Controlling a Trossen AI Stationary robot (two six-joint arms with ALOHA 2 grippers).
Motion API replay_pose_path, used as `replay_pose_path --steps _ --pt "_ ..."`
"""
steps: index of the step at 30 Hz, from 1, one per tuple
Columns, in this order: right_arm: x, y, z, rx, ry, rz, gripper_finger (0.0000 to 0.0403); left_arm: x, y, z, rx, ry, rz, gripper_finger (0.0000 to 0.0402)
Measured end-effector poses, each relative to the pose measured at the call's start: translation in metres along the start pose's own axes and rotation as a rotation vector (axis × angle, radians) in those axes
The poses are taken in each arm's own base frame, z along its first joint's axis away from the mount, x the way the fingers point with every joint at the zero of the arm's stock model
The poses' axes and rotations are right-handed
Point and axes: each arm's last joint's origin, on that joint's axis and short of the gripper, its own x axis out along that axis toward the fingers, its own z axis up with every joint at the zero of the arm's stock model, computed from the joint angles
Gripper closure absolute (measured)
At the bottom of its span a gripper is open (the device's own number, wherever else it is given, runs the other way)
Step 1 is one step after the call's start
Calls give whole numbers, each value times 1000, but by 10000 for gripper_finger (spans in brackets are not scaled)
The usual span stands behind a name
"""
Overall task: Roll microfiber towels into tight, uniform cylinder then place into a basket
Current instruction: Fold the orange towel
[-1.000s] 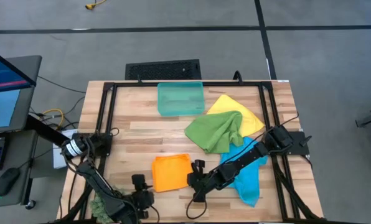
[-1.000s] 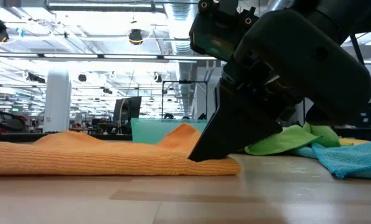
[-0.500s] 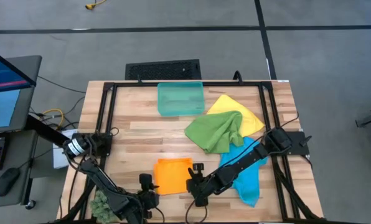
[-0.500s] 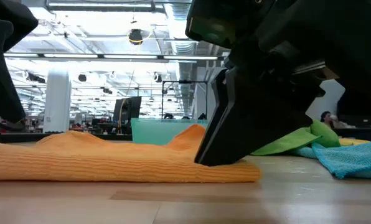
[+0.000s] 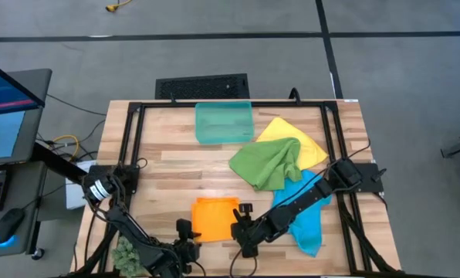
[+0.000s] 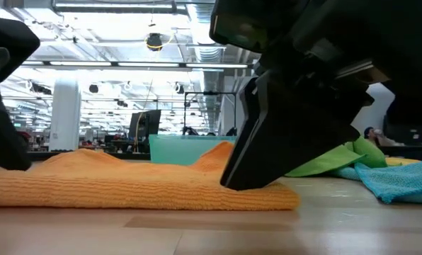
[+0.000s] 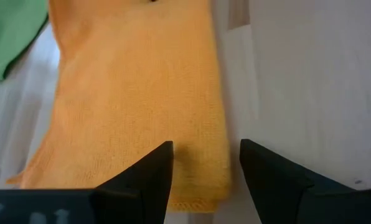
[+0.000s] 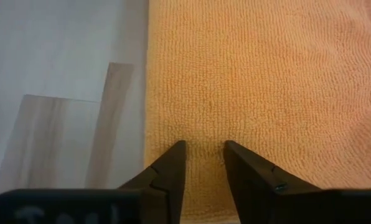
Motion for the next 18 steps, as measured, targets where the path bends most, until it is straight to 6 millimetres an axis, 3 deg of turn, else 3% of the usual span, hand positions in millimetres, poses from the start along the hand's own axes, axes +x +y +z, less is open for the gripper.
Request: replay_pose_path --steps 5,13,18 --pt "-1 2 0 -12 -2 3 270 2 2 -4 -26 42 14 259" --pt "-3 7 -1 -37 -7 10 269 4 0 -2 -43 49 -29 388" --pt "-4 9 -2 -54 -9 14 270 4 0 -2 -76 49 -28 392"
